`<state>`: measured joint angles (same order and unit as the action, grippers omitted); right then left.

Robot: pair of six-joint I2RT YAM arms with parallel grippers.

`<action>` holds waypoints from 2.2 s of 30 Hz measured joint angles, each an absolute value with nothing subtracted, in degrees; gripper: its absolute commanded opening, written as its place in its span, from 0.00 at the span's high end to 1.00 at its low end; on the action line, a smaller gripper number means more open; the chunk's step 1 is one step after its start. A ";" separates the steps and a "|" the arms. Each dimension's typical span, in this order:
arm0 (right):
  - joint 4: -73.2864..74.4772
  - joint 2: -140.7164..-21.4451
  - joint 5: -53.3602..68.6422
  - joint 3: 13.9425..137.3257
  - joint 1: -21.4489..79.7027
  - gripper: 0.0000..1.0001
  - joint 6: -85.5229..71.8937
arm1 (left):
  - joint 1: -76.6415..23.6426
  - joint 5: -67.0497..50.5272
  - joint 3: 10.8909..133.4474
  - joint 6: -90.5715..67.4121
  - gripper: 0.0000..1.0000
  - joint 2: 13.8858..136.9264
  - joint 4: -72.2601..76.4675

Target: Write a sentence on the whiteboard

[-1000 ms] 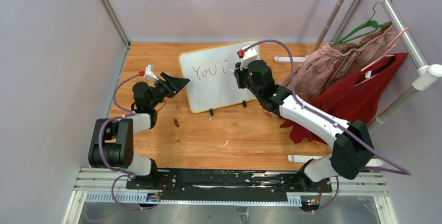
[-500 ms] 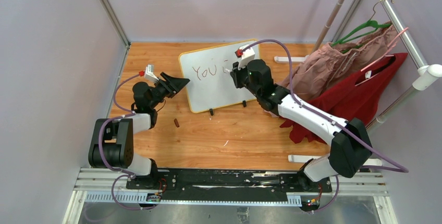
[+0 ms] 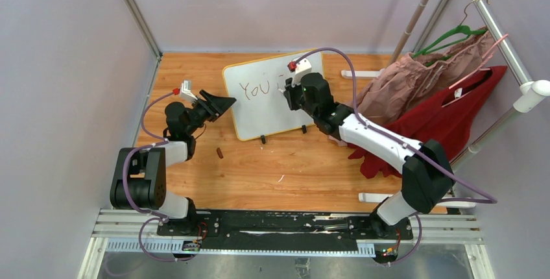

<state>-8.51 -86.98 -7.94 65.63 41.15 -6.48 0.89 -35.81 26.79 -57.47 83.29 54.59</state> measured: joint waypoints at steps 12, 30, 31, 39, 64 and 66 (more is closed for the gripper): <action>-7.64 -88.51 -8.54 66.17 41.15 1.00 -6.55 | 0.89 -35.79 26.79 -57.47 0.39 83.29 54.78; -6.28 -88.44 -9.76 66.19 40.69 1.00 -7.92 | 0.89 -35.77 26.79 -57.45 0.39 83.29 54.92; -6.22 -88.42 -9.78 66.19 40.58 1.00 -7.97 | 0.89 -35.77 26.79 -57.47 0.39 83.29 54.96; -5.34 -88.09 -10.94 66.19 39.40 1.00 -8.27 | 0.89 -35.86 26.79 -57.47 0.39 83.29 55.18; -4.64 -84.53 -12.84 66.83 38.17 1.00 -9.15 | 0.89 -35.88 26.79 -57.49 0.41 83.26 55.22; -4.69 -84.90 -14.02 67.31 38.11 1.00 -9.26 | 0.89 -35.88 26.79 -57.49 0.42 83.26 55.22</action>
<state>-4.69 -84.90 -14.02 67.31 38.11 -9.26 0.89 -35.88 26.79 -57.49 83.26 55.22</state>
